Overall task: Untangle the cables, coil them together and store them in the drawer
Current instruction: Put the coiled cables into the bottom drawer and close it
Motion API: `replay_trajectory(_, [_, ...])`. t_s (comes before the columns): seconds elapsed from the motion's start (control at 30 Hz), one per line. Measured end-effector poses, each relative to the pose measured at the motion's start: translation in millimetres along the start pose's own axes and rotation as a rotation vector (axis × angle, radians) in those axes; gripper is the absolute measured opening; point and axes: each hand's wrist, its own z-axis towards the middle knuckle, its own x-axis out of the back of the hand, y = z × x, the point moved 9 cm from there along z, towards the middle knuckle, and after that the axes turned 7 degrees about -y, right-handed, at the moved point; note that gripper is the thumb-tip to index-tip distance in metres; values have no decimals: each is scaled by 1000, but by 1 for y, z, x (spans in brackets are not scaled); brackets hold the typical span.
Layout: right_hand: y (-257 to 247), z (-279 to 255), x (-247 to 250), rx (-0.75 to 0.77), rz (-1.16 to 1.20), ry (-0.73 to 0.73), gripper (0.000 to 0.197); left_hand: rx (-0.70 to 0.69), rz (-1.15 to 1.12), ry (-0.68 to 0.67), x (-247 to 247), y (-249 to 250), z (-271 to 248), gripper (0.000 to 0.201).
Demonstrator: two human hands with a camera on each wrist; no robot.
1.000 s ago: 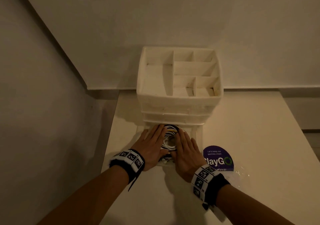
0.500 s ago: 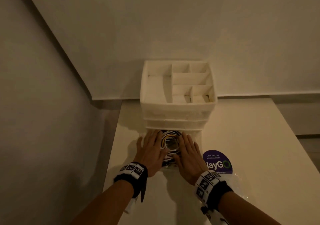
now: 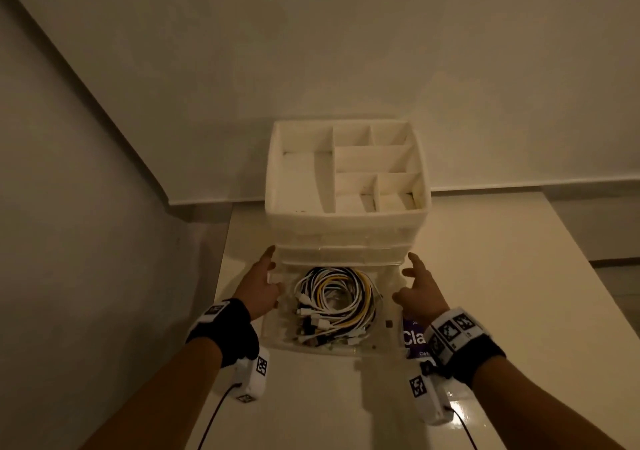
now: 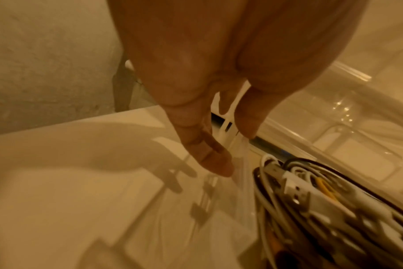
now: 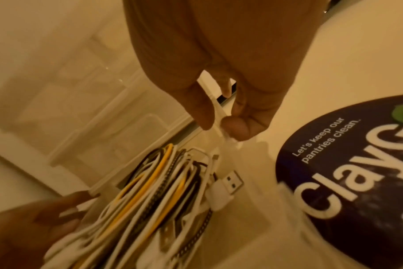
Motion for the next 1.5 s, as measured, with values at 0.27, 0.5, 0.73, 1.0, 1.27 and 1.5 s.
replay_trajectory(0.27, [-8, 12, 11, 56, 93, -52, 85, -217, 95, 86, -4, 14, -1, 57])
replay_trajectory(0.5, [-17, 18, 18, 105, 29, -58, 76, -247, 204, 108, -15, 8, 3, 64])
replay_trajectory(0.73, [-16, 23, 14, 157, 37, 18, 70, -180, 204, 98, -20, 1, 7, 68])
replay_trajectory(1.0, [-13, 38, 12, 138, 41, -86, 66, -209, 207, 58, -18, 4, 7, 73])
replay_trajectory(1.27, [-11, 51, 14, 170, 36, 10, 62, -147, 274, 205, -5, 9, 5, 47])
replay_trajectory(1.5, [2, 21, 28, 173, 176, -158, 73, -165, 237, 85, -4, 5, -6, 61])
